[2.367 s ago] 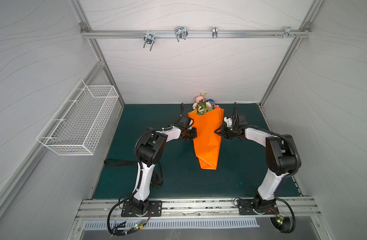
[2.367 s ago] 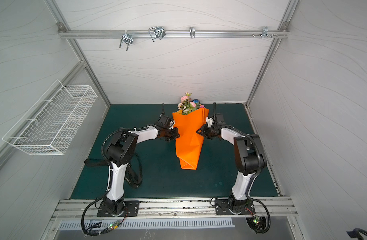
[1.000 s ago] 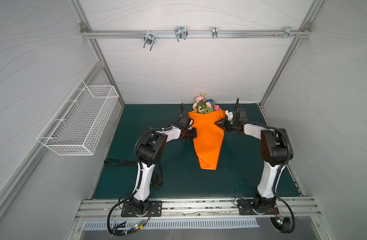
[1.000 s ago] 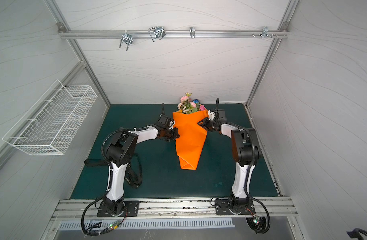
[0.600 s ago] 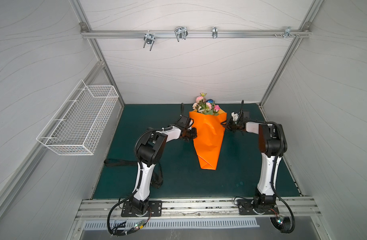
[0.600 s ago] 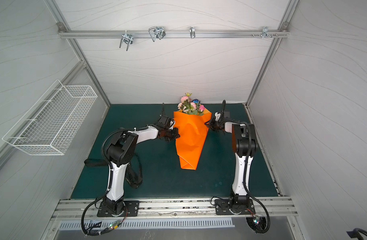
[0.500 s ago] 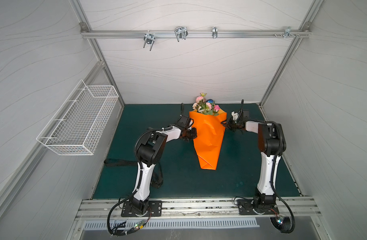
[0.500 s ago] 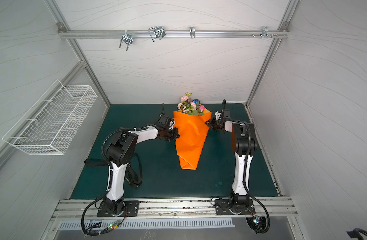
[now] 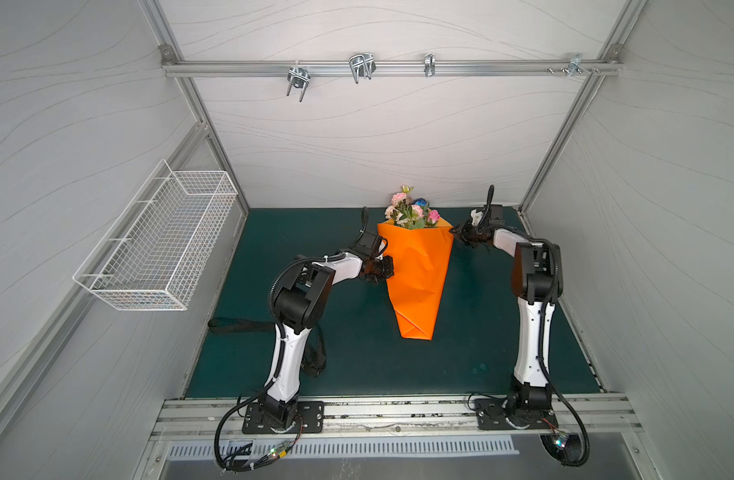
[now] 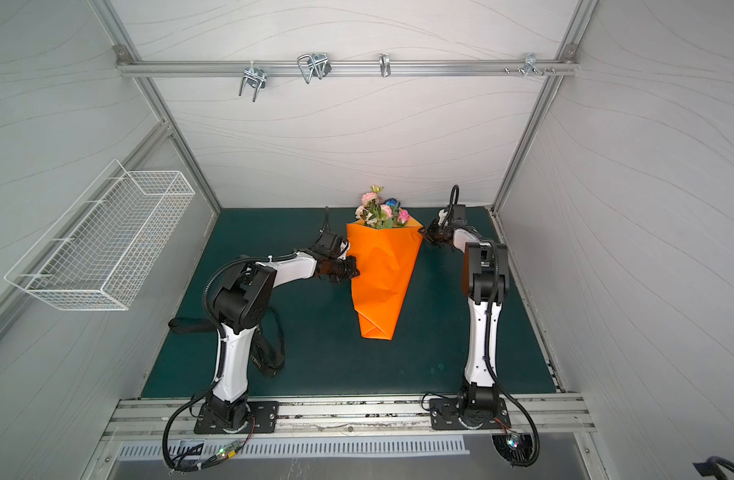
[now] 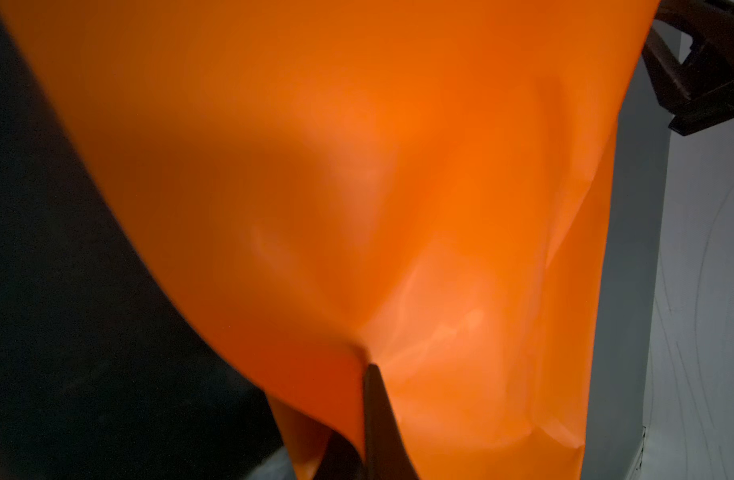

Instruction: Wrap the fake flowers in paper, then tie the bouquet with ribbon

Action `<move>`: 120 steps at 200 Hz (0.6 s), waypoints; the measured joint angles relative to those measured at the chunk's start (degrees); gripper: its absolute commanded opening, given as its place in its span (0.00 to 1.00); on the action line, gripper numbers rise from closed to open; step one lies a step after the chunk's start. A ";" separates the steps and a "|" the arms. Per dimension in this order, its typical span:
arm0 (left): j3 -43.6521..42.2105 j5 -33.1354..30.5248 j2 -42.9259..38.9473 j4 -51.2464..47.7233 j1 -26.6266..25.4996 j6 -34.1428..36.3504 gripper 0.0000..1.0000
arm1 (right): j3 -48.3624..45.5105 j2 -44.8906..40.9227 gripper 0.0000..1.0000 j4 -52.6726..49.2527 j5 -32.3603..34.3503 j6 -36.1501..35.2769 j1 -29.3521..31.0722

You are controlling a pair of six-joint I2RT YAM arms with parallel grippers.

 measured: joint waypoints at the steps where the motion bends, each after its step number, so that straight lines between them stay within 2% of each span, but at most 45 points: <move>1: 0.00 0.00 0.00 0.00 0.00 0.00 0.01 | 0.02 0.00 0.30 0.00 0.00 0.00 -0.02; 37: 0.00 0.00 0.00 0.00 0.02 -0.04 0.00 | -4.63 -4.07 0.31 -0.48 -0.37 -0.92 -1.31; 76: 0.00 -0.11 -0.02 0.02 0.02 -0.24 0.00 | -18.97 -18.36 0.31 0.61 -0.87 -1.40 -0.55; 97: 0.00 -0.31 -0.02 0.02 0.02 -0.24 0.00 | -25.88 -26.49 0.31 2.29 -0.92 -1.79 2.08; 120: 0.00 -0.76 -0.02 -0.02 0.02 -0.22 0.00 | -31.69 -32.52 0.31 3.85 -0.79 -2.91 8.07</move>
